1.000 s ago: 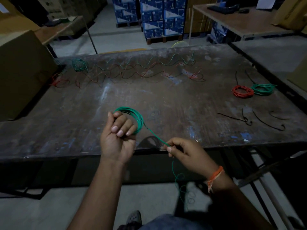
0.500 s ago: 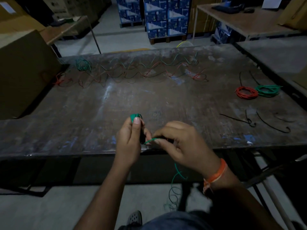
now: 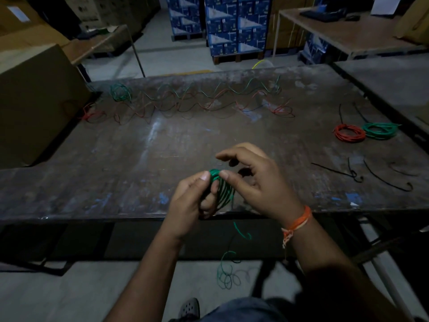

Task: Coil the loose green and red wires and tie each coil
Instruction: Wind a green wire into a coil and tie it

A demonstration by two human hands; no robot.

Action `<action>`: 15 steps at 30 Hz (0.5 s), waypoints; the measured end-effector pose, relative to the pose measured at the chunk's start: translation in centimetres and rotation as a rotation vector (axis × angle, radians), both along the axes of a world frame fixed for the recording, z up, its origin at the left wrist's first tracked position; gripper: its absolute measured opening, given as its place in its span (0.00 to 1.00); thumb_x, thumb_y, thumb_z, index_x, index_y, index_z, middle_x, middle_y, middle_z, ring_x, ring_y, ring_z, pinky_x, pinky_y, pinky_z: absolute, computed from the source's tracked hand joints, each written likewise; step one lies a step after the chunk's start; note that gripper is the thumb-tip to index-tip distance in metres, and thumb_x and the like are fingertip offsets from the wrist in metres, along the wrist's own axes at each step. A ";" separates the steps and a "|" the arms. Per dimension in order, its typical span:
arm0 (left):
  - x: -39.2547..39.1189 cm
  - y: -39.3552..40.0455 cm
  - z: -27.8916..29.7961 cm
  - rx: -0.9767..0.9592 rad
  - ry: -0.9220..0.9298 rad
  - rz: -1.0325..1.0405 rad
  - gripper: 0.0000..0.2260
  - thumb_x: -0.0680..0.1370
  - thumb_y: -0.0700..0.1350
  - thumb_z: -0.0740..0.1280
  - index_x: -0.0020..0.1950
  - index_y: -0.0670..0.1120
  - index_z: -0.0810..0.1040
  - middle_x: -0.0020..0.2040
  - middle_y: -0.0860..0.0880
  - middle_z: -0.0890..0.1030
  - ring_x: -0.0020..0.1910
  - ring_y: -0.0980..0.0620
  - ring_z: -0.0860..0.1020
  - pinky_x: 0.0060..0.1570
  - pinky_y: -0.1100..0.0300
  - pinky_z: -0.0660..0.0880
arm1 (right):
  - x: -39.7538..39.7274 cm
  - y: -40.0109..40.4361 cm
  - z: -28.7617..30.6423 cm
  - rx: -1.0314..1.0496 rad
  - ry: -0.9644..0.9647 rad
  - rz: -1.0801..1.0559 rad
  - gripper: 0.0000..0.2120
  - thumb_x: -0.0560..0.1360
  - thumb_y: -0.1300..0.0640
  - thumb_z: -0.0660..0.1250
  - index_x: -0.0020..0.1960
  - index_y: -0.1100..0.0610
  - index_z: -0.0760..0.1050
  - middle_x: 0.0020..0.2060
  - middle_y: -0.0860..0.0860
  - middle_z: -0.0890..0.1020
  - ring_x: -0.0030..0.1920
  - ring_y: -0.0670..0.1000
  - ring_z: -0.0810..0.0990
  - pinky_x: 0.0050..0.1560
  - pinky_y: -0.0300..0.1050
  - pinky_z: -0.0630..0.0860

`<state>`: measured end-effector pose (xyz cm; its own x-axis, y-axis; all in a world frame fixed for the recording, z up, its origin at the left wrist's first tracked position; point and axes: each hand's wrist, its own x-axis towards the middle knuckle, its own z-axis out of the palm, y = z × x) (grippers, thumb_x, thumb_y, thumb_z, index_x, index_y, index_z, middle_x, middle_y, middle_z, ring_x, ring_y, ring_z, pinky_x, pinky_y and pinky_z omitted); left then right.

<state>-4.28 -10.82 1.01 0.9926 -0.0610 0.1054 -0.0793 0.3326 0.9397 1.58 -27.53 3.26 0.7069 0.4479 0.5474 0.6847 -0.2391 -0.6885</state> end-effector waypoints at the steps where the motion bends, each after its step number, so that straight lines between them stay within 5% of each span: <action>1: 0.0 0.0 0.0 -0.088 0.026 -0.016 0.15 0.81 0.50 0.57 0.39 0.46 0.75 0.25 0.53 0.60 0.21 0.57 0.57 0.22 0.67 0.55 | 0.1 0.0 -0.4 -0.027 0.032 0.000 0.11 0.81 0.55 0.67 0.62 0.56 0.80 0.53 0.48 0.80 0.54 0.47 0.80 0.50 0.42 0.78; 5: 0.2 -0.1 0.2 -0.344 0.058 -0.124 0.15 0.81 0.52 0.58 0.38 0.47 0.74 0.24 0.56 0.58 0.21 0.58 0.54 0.22 0.64 0.54 | -0.2 0.7 -2.1 -0.057 0.159 0.052 0.15 0.85 0.51 0.58 0.61 0.56 0.80 0.49 0.50 0.84 0.52 0.48 0.82 0.53 0.53 0.77; 11: 0.5 0.1 0.3 -0.430 0.101 -0.322 0.14 0.83 0.49 0.55 0.42 0.46 0.73 0.24 0.57 0.65 0.22 0.57 0.56 0.26 0.61 0.59 | -0.9 1.3 -3.3 -0.054 0.094 -0.105 0.15 0.85 0.51 0.56 0.48 0.59 0.76 0.37 0.49 0.77 0.39 0.50 0.77 0.40 0.51 0.72; 15: 0.7 0.0 0.3 -0.539 0.104 -0.412 0.12 0.83 0.48 0.57 0.44 0.45 0.74 0.25 0.56 0.60 0.22 0.57 0.56 0.27 0.62 0.58 | -0.7 1.4 -3.5 -0.034 0.096 -0.119 0.16 0.85 0.50 0.55 0.47 0.58 0.75 0.35 0.47 0.76 0.36 0.49 0.75 0.38 0.50 0.71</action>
